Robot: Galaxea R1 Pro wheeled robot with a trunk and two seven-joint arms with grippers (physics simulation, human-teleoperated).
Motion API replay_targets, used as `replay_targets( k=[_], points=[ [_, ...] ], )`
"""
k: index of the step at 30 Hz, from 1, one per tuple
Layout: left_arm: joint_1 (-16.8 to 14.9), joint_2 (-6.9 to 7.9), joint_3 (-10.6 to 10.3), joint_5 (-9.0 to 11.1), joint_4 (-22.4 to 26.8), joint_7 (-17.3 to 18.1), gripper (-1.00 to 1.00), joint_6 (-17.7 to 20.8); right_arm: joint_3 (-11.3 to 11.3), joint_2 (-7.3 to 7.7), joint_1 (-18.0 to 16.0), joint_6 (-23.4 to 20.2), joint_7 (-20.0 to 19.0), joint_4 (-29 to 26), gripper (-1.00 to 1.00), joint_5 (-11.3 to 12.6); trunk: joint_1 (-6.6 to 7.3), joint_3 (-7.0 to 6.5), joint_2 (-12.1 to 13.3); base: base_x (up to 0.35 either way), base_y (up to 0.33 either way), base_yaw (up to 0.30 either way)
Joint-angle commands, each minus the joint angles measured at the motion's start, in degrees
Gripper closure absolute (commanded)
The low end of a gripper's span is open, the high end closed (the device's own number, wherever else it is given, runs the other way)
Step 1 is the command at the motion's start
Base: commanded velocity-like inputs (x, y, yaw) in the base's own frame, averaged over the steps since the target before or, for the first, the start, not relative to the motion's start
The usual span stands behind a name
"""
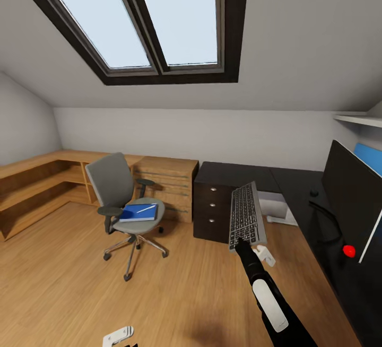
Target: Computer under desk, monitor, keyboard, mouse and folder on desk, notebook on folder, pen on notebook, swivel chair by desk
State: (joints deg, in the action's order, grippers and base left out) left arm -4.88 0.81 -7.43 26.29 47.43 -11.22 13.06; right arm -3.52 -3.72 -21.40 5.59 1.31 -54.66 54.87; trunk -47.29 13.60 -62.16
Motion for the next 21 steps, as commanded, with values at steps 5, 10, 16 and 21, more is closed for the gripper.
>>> replay_targets(
  k=[5, 10, 16, 21],
  points=[
    [-0.05, 0.09, -0.39, 0.6, 0.12, -0.56, -1.0, 0.12, -0.15, 0.05, -0.04, 0.33, 0.0, -0.02, 1.0, 0.68, -0.01, 0.1, -0.05, 0.008, 0.0, 0.003],
    [-0.05, 0.07, -0.41, 0.6, 0.12, -0.56, -1.0, 0.15, -0.17, 0.09, -0.04, 0.41, -0.07, -0.07, 1.0, 0.66, -0.01, 0.1, -0.05, 0.0, 0.0, 0.0],
    [-0.04, 0.08, -0.46, 0.45, 0.12, -0.49, -1.0, 0.1, -0.17, 0.07, -0.04, 0.5, -0.16, -0.09, 1.0, 0.6, -0.01, 0.1, -0.05, 0.15, 0.038, -0.115],
    [-0.04, 0.1, -0.47, 0.5, 0.12, -0.51, -1.0, 0.12, -0.15, 0.11, -0.04, 0.48, -0.15, -0.07, 1.0, 0.59, -0.01, 0.11, -0.05, 0.308, 0.034, -0.188]
  ],
)
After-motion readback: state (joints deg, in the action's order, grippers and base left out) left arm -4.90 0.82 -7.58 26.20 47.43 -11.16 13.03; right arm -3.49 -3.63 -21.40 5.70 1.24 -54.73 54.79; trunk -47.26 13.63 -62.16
